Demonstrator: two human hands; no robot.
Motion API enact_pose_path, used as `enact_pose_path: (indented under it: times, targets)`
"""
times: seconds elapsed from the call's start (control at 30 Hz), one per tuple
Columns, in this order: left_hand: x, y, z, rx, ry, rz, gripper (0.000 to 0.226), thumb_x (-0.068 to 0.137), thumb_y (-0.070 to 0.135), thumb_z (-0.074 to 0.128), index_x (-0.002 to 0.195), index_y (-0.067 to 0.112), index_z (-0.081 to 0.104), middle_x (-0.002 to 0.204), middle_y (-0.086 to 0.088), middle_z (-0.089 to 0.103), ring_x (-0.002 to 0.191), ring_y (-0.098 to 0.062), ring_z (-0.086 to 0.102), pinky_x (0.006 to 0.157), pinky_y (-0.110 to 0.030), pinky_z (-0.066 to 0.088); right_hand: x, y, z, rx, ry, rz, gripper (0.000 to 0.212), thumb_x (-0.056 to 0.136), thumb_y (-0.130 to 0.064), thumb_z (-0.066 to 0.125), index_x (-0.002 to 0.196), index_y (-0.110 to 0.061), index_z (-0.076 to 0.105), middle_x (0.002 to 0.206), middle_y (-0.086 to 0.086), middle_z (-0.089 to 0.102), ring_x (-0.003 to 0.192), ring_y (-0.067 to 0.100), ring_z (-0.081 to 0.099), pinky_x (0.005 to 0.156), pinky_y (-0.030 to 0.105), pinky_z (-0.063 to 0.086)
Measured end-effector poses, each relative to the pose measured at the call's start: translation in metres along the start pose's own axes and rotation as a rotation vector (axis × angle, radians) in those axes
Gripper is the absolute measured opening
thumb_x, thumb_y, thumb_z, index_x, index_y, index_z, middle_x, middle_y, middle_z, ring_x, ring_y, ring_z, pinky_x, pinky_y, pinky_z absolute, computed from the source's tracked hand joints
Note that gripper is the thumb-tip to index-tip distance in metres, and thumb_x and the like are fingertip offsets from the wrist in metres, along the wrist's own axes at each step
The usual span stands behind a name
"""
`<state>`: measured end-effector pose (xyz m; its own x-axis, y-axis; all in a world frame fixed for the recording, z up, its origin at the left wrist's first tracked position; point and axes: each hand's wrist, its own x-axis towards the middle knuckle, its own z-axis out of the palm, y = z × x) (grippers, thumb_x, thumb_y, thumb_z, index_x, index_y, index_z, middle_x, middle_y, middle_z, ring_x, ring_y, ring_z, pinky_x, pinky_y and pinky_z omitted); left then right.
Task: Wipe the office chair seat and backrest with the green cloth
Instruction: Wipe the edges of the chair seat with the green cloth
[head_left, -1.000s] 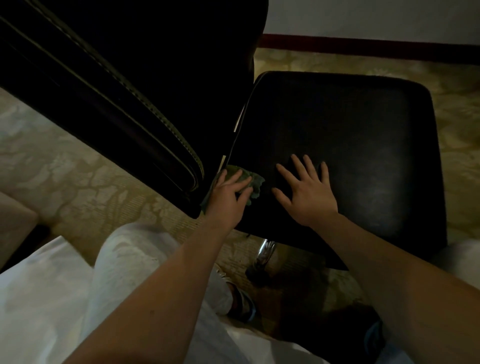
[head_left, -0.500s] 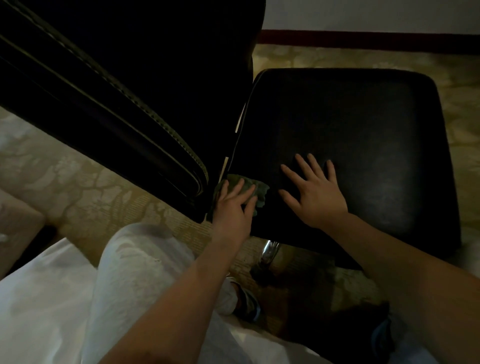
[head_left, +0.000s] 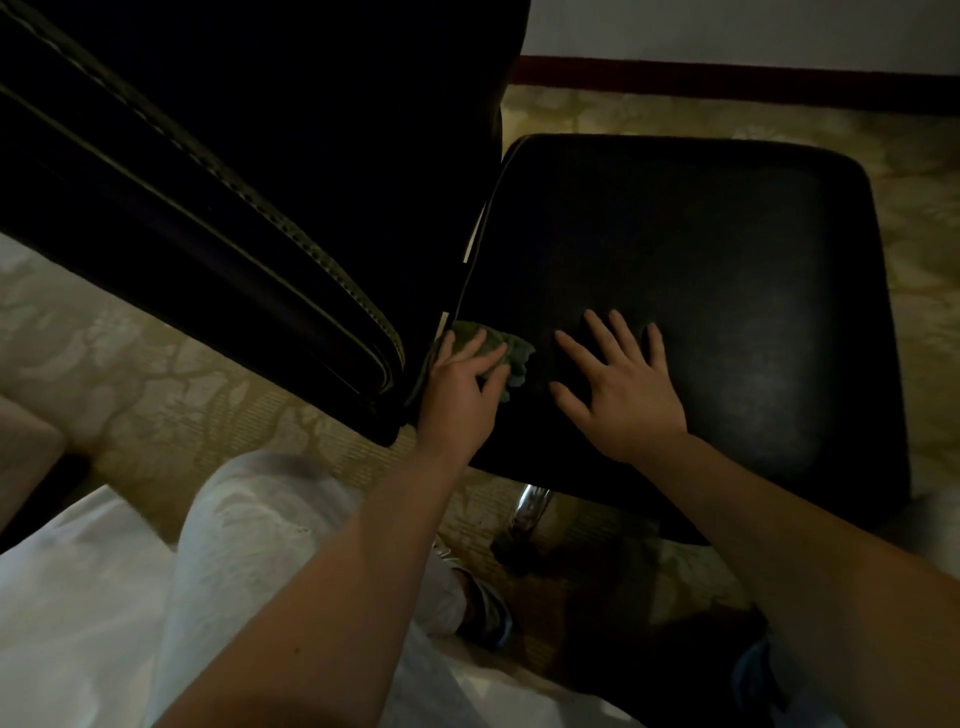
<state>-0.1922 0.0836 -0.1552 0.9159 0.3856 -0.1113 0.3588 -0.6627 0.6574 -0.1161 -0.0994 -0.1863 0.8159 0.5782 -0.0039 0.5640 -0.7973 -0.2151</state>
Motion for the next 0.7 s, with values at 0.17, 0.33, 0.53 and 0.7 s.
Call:
enact_pose_path:
  times: [0.17,0.33,0.53,0.7]
  targets:
    - [-0.029,0.003,0.015,0.027,0.054,-0.043,0.036,0.105,0.029,0.052,0.140,0.024,0.059,0.159,0.004,0.040,0.156,-0.021,0.009,0.126,-0.042,0.017,-0.003,0.002,-0.002,-0.009,-0.006,-0.005,0.069,0.093,-0.068,0.017,0.155,-0.037,0.022,0.165,0.003,0.012,0.152,0.024,0.003,0.121,0.056,-0.002]
    - [-0.035,0.014,0.015,0.054,0.055,-0.079,0.039,0.107,0.030,0.046,0.144,0.022,0.055,0.161,0.001,0.037,0.156,-0.023,0.008,0.126,-0.044,0.015,-0.003,0.002,-0.002,0.002,0.011,-0.012,0.069,0.093,-0.067,0.018,0.154,-0.035,0.026,0.164,0.004,0.016,0.152,0.025,0.006,0.121,0.056,0.000]
    - [-0.042,0.002,0.001,0.535,-0.132,0.069,0.055,0.110,0.036,0.024,0.161,0.033,0.005,0.170,-0.001,-0.004,0.156,-0.025,-0.012,0.126,-0.048,-0.005,-0.003,0.003,0.000,0.018,0.022,-0.010,0.069,0.093,-0.067,0.018,0.154,-0.035,0.027,0.164,0.004,0.016,0.152,0.026,0.006,0.121,0.056,-0.001]
    - [-0.034,-0.006,0.005,0.594,-0.213,0.031,0.057,0.110,0.035,0.019,0.161,0.030,-0.008,0.169,-0.004,-0.014,0.155,-0.030,-0.015,0.126,-0.050,-0.001,-0.003,0.003,-0.001,0.024,0.028,-0.016,0.069,0.094,-0.067,0.019,0.153,-0.034,0.029,0.164,0.005,0.018,0.152,0.027,0.008,0.120,0.057,0.001]
